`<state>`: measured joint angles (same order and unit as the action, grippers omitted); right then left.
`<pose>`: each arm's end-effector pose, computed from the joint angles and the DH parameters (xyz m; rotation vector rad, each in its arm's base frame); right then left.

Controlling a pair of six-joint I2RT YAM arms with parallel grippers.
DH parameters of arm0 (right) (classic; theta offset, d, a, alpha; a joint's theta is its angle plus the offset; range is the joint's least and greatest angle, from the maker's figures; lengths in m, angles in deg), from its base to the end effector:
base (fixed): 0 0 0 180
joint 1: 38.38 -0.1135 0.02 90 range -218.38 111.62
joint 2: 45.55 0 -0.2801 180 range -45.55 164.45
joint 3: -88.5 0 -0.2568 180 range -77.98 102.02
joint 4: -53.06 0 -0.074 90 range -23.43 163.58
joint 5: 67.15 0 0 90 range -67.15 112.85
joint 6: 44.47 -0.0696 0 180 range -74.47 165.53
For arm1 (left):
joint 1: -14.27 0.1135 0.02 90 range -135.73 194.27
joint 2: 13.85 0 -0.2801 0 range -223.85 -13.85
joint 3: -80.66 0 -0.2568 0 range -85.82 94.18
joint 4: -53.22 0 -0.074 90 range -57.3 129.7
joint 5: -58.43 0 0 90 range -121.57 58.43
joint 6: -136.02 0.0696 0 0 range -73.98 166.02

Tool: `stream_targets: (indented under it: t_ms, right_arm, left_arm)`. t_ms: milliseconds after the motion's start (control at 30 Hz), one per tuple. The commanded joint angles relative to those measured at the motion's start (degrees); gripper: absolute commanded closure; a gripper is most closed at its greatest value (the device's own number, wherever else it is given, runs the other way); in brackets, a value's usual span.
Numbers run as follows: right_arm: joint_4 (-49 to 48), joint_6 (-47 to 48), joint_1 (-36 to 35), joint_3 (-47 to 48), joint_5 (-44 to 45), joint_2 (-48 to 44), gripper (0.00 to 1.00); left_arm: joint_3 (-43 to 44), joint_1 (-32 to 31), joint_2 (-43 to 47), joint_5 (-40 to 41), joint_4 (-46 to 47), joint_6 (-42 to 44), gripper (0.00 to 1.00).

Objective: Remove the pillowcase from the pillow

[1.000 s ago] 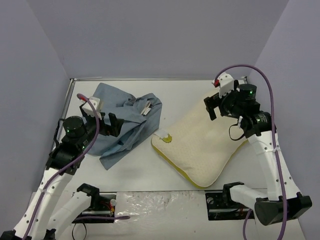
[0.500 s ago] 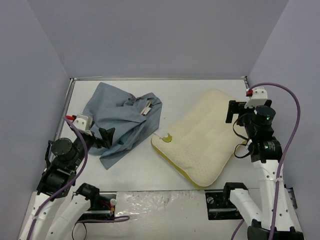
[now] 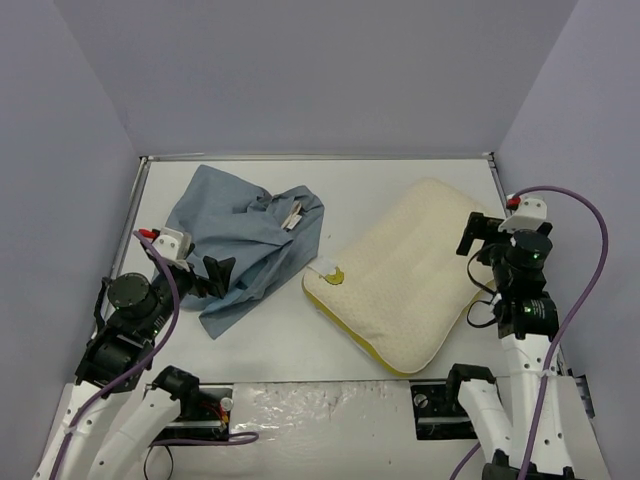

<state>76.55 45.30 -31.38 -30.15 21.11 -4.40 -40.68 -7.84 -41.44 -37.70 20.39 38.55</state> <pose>0.1922 -0.0215 0.3782 0.0794 1.6267 -0.0661 0.1221 -0.0576 0.3714 0.2899 1.5967 -0.4851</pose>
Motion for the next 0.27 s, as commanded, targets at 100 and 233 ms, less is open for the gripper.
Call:
stream_targets:
  t_ms: [100, 233]
  right_arm:
    - [-3.83, 1.72, 0.64, -0.99, -1.07, -2.39, 0.0]
    - [-3.91, 1.99, 0.82, -1.34, -2.74, -3.0, 0.0]
  left_arm:
    - [0.29, -0.74, -0.18, -0.64, 0.59, 0.96, 0.06]
    - [0.12, -0.83, -0.18, -0.46, 0.59, 1.05, 0.06]
